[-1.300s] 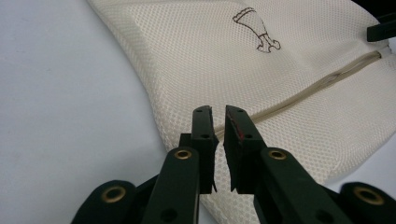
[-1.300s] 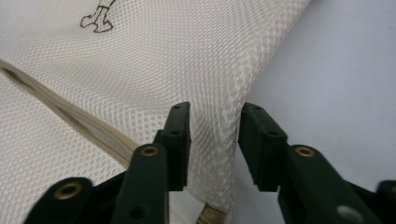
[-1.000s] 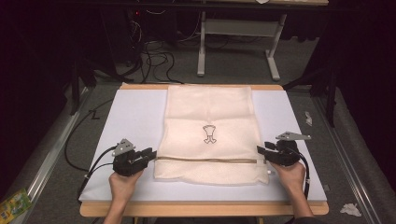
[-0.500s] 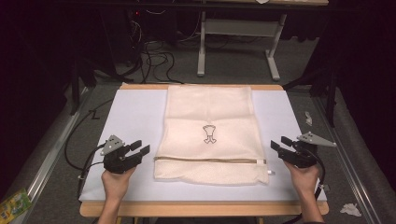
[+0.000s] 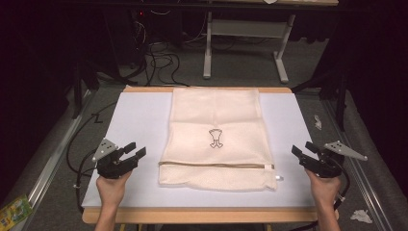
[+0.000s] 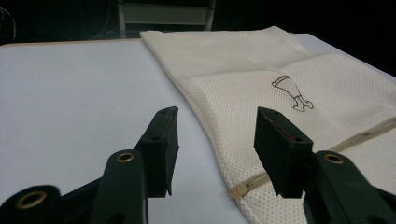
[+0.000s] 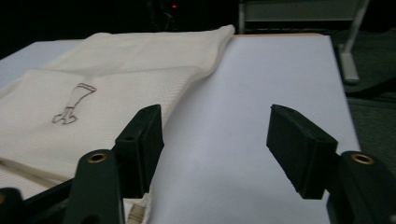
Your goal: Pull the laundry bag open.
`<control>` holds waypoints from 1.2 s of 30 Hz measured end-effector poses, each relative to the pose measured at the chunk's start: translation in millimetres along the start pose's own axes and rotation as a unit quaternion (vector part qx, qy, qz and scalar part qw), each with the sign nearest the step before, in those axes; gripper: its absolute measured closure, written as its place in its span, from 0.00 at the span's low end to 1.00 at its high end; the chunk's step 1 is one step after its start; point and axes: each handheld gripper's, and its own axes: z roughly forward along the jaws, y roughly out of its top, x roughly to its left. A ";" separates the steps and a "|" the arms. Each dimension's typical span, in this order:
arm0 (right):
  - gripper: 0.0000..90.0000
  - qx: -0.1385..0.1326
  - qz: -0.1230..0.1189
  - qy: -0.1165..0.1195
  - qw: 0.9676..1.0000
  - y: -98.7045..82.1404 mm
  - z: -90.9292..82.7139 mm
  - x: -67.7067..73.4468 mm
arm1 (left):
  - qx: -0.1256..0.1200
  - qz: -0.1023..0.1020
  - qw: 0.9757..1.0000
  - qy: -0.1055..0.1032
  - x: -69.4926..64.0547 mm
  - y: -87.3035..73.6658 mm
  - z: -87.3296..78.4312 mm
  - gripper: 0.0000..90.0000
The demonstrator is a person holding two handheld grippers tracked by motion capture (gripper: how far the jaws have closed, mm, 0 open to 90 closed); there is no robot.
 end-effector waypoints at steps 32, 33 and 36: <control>0.51 0.013 0.035 -0.028 0.999 -26.0 -5.4 -32.5 | 0.031 -0.007 0.998 0.062 25.8 -13.9 8.7 0.51; 0.51 0.015 0.036 -0.029 0.999 -26.3 -4.4 -33.0 | 0.031 -0.008 0.998 0.063 26.0 -14.6 10.0 0.51; 0.52 0.018 0.039 -0.032 0.999 -27.2 -2.1 -34.0 | 0.038 -0.009 0.997 0.066 27.3 -16.5 14.4 0.50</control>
